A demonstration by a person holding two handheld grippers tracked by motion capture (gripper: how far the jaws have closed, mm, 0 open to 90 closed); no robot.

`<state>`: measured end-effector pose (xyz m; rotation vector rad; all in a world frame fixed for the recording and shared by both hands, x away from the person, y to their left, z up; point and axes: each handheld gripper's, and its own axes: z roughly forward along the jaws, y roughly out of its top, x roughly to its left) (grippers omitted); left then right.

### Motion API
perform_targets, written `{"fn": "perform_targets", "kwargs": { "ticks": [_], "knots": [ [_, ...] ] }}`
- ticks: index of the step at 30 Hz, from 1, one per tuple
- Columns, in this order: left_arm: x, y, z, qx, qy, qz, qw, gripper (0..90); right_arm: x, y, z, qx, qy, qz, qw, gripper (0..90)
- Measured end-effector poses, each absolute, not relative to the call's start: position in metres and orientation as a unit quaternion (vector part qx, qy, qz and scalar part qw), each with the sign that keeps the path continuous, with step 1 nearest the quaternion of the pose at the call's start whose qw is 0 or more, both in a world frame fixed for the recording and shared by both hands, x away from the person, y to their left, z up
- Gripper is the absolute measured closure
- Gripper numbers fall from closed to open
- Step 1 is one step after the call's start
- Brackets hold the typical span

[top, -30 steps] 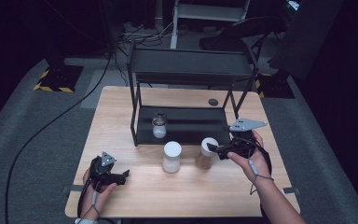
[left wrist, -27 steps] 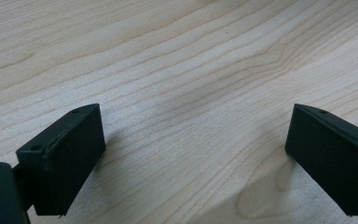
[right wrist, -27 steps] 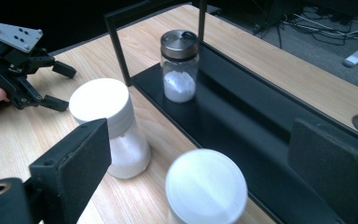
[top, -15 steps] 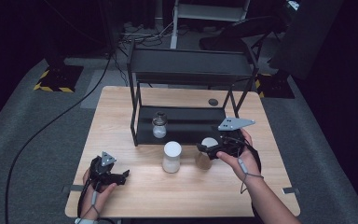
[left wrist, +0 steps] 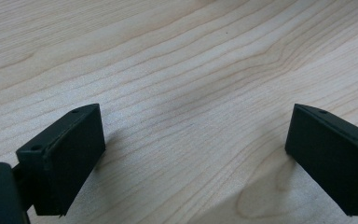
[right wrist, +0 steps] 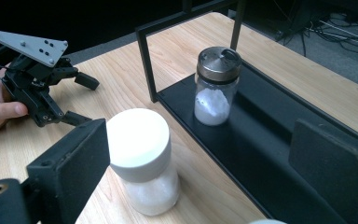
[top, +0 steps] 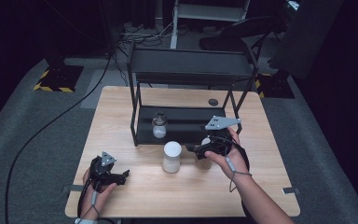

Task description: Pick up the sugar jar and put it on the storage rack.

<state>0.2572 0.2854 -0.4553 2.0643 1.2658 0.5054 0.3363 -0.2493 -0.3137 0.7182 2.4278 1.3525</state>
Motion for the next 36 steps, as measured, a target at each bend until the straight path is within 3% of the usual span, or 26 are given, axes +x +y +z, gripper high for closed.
{"fn": "perform_targets", "kwargs": {
  "ticks": [36],
  "knots": [
    [0.257, 0.285, -0.455, 0.789, 0.483, 0.193, 0.328, 4.1, 0.339, -0.207, -0.35, 0.245, 0.839, 0.47, 0.12, 5.5]
  ]
}}
